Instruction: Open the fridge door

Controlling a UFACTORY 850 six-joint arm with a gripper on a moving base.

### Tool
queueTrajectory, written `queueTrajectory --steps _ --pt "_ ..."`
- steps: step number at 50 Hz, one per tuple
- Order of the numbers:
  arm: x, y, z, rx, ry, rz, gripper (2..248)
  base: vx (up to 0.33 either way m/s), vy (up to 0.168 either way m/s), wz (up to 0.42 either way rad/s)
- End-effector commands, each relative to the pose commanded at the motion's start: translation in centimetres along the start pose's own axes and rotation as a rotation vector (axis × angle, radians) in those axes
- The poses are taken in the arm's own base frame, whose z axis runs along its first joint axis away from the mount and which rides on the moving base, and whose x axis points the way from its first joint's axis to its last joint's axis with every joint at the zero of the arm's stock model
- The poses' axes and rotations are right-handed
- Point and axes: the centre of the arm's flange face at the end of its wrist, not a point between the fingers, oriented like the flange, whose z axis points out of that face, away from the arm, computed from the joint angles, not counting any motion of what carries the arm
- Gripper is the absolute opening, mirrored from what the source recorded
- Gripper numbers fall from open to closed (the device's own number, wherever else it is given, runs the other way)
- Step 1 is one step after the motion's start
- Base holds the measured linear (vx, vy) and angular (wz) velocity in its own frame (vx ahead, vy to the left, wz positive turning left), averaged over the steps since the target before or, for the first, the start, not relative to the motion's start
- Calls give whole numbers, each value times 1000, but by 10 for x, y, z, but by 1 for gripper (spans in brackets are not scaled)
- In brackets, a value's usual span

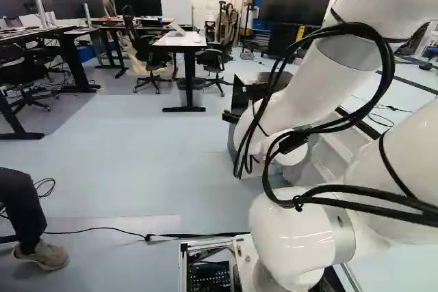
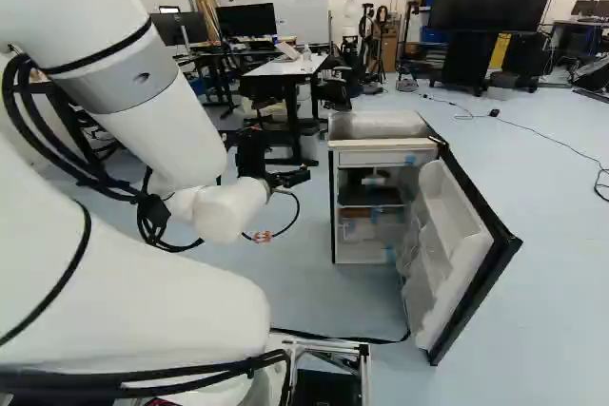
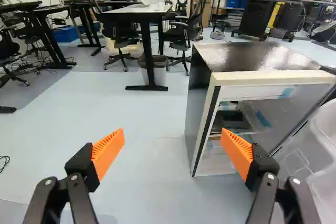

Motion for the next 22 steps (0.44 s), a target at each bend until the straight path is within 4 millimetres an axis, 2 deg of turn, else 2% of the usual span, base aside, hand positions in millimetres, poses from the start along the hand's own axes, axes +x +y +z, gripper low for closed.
queueTrajectory --steps 22 --pt "0 0 0 0 0 0 247 0 0 0"
